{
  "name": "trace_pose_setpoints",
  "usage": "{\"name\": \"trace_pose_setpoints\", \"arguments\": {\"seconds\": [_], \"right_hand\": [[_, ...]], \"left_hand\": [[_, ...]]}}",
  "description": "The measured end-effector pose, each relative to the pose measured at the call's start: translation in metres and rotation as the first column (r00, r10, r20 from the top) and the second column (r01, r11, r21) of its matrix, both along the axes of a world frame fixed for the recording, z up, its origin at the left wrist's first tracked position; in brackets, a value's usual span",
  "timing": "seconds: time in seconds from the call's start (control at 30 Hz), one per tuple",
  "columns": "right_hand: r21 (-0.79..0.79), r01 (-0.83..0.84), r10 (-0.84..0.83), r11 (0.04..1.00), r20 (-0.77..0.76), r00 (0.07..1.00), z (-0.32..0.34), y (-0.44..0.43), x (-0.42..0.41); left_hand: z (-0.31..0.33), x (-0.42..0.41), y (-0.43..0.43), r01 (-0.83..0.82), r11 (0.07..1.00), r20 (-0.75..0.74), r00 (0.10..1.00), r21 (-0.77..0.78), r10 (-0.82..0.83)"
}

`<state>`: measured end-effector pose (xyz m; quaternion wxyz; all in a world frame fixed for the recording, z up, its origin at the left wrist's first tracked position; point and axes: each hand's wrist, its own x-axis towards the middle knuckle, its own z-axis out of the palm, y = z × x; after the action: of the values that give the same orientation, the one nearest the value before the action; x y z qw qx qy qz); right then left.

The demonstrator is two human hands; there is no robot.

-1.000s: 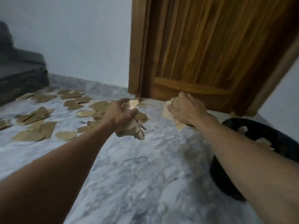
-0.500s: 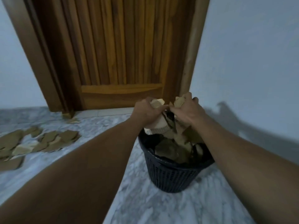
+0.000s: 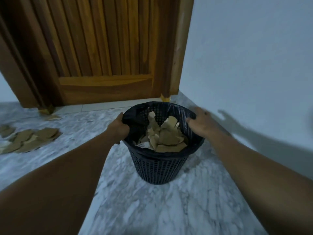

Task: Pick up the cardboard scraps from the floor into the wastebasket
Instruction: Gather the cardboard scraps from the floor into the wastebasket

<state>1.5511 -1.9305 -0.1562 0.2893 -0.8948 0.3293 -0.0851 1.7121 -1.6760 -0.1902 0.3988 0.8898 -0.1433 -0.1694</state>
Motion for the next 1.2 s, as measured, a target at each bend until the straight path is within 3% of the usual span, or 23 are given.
{"name": "trace_pose_setpoints", "arguments": {"seconds": [0.17, 0.33, 0.47, 0.57, 0.7, 0.93, 1.1, 1.2], "right_hand": [[0.177, -0.024, 0.011, 0.984, 0.072, 0.997, -0.014, 0.004, -0.009], [0.329, -0.029, 0.002, 0.944, 0.083, 0.997, -0.003, 0.032, 0.016], [0.421, -0.087, 0.020, 0.903, 0.162, 0.987, -0.027, 0.038, 0.088], [0.464, -0.135, 0.028, 0.876, 0.230, 0.973, 0.003, 0.109, 0.109], [0.508, -0.172, 0.074, 0.844, 0.207, 0.976, 0.009, 0.181, 0.150], [0.482, -0.228, 0.159, 0.846, 0.181, 0.971, -0.013, 0.271, 0.210], [0.379, -0.181, 0.133, 0.907, 0.150, 0.980, -0.026, 0.295, 0.235], [0.262, -0.124, 0.125, 0.957, 0.015, 0.992, -0.014, 0.310, 0.240]], "left_hand": [[-0.002, -0.002, 0.008, -0.078, 0.974, -0.077, 0.995, -0.211, 0.063], [0.019, 0.008, 0.050, -0.162, 0.959, -0.106, 0.984, -0.234, 0.140], [0.042, 0.030, 0.104, -0.239, 0.939, -0.080, 0.971, -0.247, 0.226], [0.057, 0.044, 0.150, -0.317, 0.914, -0.055, 0.948, -0.255, 0.314], [0.056, 0.064, 0.215, -0.408, 0.866, -0.058, 0.910, -0.288, 0.410], [0.037, 0.102, 0.307, -0.485, 0.840, -0.050, 0.871, -0.241, 0.489], [0.022, 0.110, 0.327, -0.423, 0.869, -0.064, 0.905, -0.258, 0.421], [0.020, 0.115, 0.333, -0.369, 0.884, -0.125, 0.929, -0.288, 0.347]]}}
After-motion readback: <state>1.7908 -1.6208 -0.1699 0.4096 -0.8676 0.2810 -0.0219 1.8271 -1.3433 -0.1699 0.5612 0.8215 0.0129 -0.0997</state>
